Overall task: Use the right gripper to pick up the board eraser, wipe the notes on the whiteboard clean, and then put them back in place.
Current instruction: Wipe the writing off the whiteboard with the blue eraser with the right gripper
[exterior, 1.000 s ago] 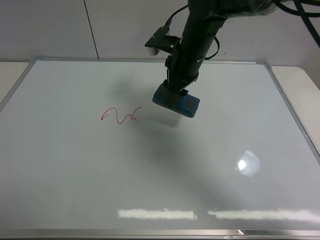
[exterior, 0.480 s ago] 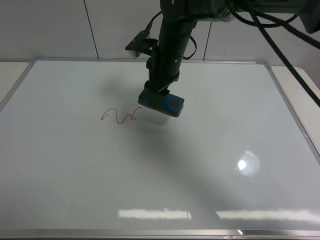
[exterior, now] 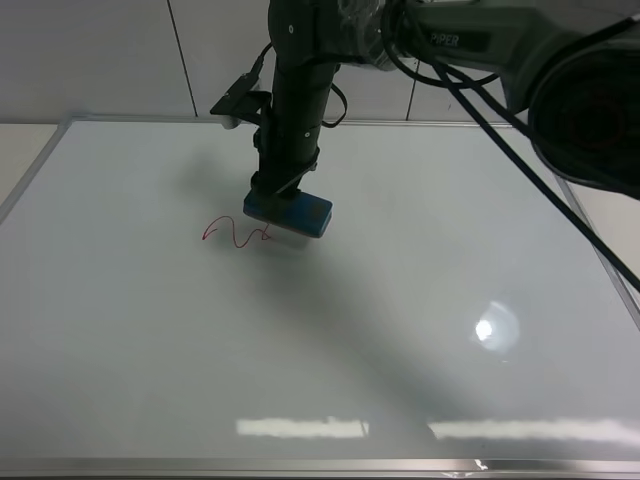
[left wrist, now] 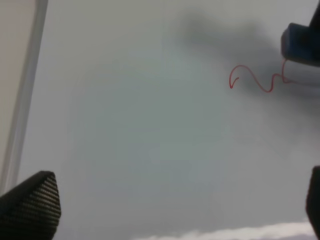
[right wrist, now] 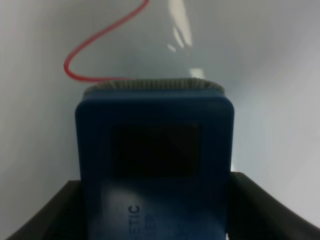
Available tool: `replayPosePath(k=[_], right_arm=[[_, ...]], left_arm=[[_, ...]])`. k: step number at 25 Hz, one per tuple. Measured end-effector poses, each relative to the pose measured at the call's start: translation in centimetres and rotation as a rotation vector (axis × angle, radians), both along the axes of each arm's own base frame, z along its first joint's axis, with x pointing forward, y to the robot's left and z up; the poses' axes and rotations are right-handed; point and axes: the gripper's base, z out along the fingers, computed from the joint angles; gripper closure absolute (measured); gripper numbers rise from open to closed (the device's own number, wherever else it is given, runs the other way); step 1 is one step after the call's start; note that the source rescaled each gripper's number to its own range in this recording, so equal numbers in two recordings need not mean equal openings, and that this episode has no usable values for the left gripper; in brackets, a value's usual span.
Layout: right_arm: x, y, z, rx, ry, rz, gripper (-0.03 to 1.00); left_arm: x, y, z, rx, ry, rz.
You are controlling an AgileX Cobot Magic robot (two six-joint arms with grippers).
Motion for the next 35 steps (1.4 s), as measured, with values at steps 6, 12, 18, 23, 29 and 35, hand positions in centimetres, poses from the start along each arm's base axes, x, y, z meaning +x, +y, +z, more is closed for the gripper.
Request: replayPosePath(k=[6,12,18,23,29,35], right_arm=[[0.6,1.0,-1.7,0.017,-0.019,-0.004,0.94],[1.1,1.4,-2.4,0.047,-0.054,-0.016,0.94],[1.0,2.4,-2.6,0.090,-0.100,-0.013,0.94],[0.6,3.2,-2.6,0.116,-0.111,-0.007,0.94],[0.0,4.1,-4.0,0.114,-0.101,0.009,0.94],[0.0,4.2,-4.2,0.116,-0.103,0.011,0.94]], left_arm=[[0.0,0.0,0.0,0.000,0.000,0.000],[0.0,0.0,0.0,0.000,0.000,0.000],[0.0,0.0,0.0,0.000,0.000,0.000],[0.0,0.0,0.0,0.000,0.000,0.000],[0.0,0.0,0.0,0.000,0.000,0.000],[0.0,0.0,0.0,0.000,0.000,0.000]])
